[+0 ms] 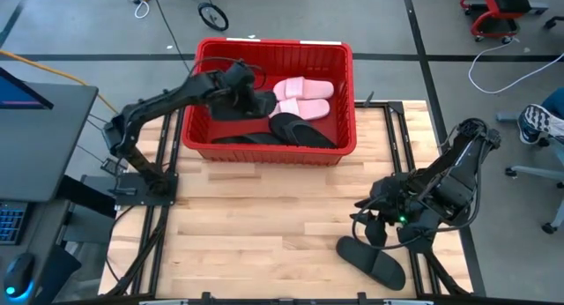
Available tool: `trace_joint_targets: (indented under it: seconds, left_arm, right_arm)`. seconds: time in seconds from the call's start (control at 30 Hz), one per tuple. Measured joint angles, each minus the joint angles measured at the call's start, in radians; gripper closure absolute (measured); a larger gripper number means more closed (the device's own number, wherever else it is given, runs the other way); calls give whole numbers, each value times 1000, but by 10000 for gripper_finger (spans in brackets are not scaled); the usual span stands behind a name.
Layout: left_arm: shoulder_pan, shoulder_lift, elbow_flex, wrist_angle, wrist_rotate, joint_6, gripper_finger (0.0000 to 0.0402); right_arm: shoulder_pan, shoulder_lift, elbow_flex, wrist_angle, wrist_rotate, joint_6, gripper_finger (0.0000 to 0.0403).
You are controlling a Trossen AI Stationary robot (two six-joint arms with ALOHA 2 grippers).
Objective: Pick and place slides into bin
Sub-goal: Put the black slide into the red bin
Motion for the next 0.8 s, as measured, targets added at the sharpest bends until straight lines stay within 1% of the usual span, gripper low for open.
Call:
trace_joint_targets:
  seconds: [0.07, 0.2, 0.3, 0.4, 0.47, 0.5, 0.57, 0.67, 0.8]
  left_arm:
    - [52, 0, -95, 115, 32, -5, 391]
    - [147, 0, -228, 266, 121, -27, 390]
    - [197, 0, -301, 363, 127, -11, 382]
    - [242, 1, -342, 451, 148, 32, 383]
    - [264, 10, -361, 501, 193, 57, 387]
    - [271, 15, -369, 516, 217, 72, 388]
    - [276, 28, -375, 524, 233, 112, 385]
    - [273, 59, -375, 527, 239, 182, 366]
    - [267, 111, -375, 524, 242, 203, 340]
  right_arm:
    - [-4, 0, 0, 0, -1, 3, 221]
    - [-4, 0, 0, 0, -2, 2, 221]
    - [-14, 0, 0, -1, -1, 1, 221]
    - [-31, 0, 0, -5, 24, 2, 221]
    - [-50, 0, 0, -10, 55, 2, 222]
    - [-62, 0, 0, -15, 66, 2, 222]
    - [-91, 0, 0, -20, 77, -4, 223]
    - [-135, 0, 0, -23, 77, -25, 224]
    - [-179, 0, 0, -22, 77, -51, 224]
